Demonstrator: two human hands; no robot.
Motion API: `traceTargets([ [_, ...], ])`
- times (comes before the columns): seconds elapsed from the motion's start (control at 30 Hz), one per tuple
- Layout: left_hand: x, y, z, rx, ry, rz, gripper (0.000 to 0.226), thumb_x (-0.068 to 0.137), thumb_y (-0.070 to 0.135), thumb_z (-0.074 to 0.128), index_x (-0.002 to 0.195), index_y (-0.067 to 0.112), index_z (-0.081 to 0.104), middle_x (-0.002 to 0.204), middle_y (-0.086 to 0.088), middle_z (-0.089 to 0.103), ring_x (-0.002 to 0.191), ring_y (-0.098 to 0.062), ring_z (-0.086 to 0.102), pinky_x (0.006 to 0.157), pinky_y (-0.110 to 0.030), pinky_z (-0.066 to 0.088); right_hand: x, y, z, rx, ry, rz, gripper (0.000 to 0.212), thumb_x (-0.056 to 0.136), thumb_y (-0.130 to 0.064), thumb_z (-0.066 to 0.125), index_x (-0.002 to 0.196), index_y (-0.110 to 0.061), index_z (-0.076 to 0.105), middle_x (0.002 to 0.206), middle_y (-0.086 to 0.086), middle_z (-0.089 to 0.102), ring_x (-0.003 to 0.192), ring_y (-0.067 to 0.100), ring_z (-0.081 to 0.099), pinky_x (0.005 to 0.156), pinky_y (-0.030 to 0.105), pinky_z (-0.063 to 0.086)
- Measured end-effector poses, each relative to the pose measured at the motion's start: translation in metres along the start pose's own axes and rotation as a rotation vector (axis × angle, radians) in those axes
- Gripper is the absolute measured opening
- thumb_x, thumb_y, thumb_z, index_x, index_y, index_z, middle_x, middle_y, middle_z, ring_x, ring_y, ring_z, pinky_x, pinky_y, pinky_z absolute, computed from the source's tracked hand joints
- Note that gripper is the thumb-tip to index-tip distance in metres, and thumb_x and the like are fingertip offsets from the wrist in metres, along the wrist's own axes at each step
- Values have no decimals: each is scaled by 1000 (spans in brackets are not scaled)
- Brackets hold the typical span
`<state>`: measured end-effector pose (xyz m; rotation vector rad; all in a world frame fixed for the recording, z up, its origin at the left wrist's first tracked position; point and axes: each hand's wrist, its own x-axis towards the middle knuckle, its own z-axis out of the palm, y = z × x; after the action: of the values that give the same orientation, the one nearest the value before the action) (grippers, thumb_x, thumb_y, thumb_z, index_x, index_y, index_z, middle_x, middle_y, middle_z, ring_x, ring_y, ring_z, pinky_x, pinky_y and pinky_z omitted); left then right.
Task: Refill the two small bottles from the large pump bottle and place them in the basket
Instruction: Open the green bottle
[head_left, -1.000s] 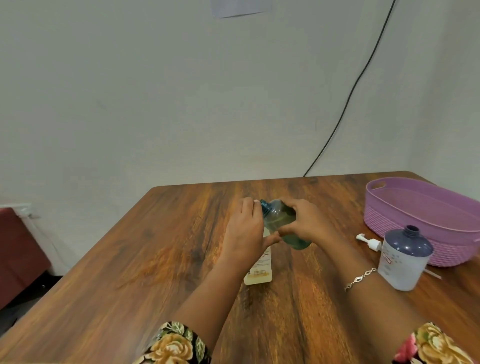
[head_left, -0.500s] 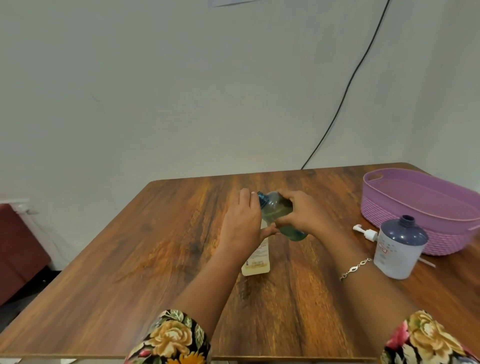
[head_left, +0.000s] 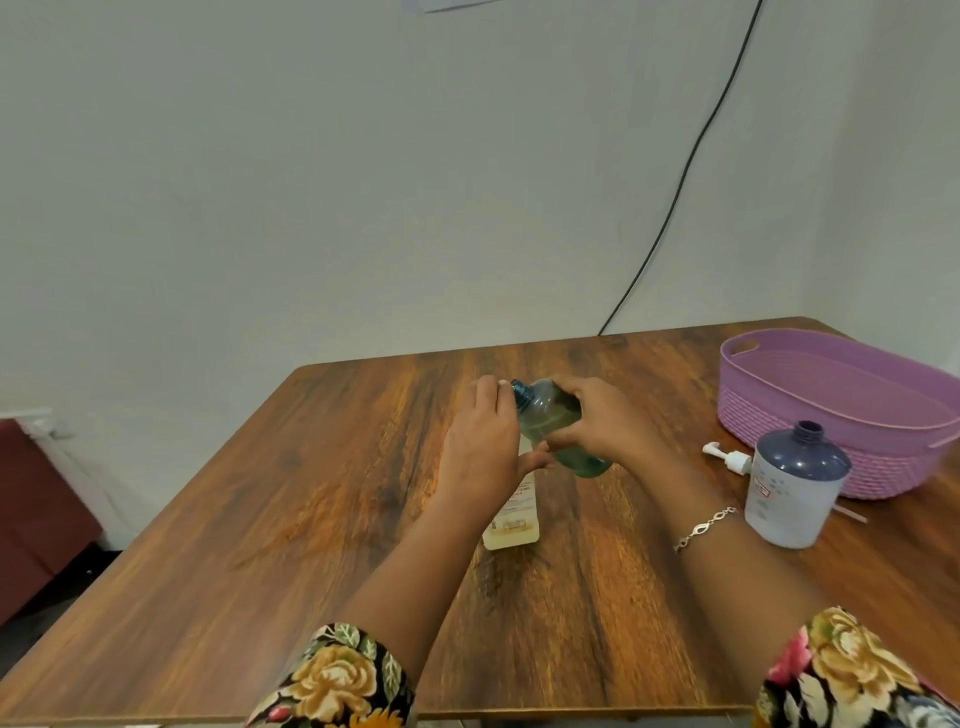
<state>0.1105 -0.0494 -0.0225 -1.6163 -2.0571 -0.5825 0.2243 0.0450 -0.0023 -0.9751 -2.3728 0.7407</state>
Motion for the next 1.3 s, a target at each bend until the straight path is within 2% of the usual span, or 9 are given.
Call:
traceTargets([
  [0.3, 0, 2, 0, -1, 27, -30, 77, 74, 58, 65, 131, 10, 42, 121, -2, 43, 104, -13, 44, 75, -21, 43, 1, 2, 0, 18, -9, -18, 78, 66, -19, 78, 135, -20, 42, 128, 3, 51, 114, 19, 48, 88, 28, 40],
  [0.5, 4, -5, -5, 10, 0, 9, 78, 75, 62, 61, 132, 13, 41, 123, -1, 42, 106, -12, 43, 76, -20, 43, 1, 1, -1, 33, 14, -29, 79, 65, -19, 79, 134, -18, 42, 127, 3, 51, 113, 19, 48, 87, 27, 38],
  [0.63, 7, -7, -8, 48, 31, -2, 79, 75, 62, 61, 133, 12, 43, 122, -1, 45, 110, -14, 42, 79, -22, 44, 3, 1, -1, 20, 32, -47, 76, 66, -20, 78, 133, -19, 43, 125, 3, 52, 105, 15, 48, 82, 24, 38],
  [0.77, 1, 1, -4, 105, 57, 10, 78, 74, 61, 63, 128, 7, 49, 119, -5, 51, 106, -18, 46, 76, -25, 46, 3, 3, 1, -23, 1, -32, 76, 66, -21, 78, 134, -21, 42, 124, 2, 52, 110, 18, 49, 84, 26, 40],
  [1.03, 10, -3, -14, 112, -16, 16, 82, 73, 71, 53, 131, 13, 44, 121, -2, 45, 109, -13, 40, 79, -21, 41, 2, -1, -1, 16, 35, -38, 77, 67, -19, 78, 135, -18, 41, 128, 4, 50, 110, 17, 48, 84, 24, 37],
  [1.13, 8, -1, -10, 119, 43, -1, 82, 70, 71, 56, 125, 10, 51, 115, -4, 50, 105, -16, 45, 76, -23, 44, 3, 0, -1, 15, 36, -37, 79, 66, -22, 79, 135, -18, 41, 127, 3, 51, 112, 18, 48, 83, 24, 37],
  [1.3, 2, 3, -3, 179, 112, 15, 80, 58, 74, 65, 99, 5, 66, 92, -5, 61, 84, -18, 57, 61, -24, 50, 2, 4, 0, -27, -12, -51, 70, 66, -20, 78, 129, -23, 47, 120, 1, 55, 102, 13, 49, 79, 24, 39],
])
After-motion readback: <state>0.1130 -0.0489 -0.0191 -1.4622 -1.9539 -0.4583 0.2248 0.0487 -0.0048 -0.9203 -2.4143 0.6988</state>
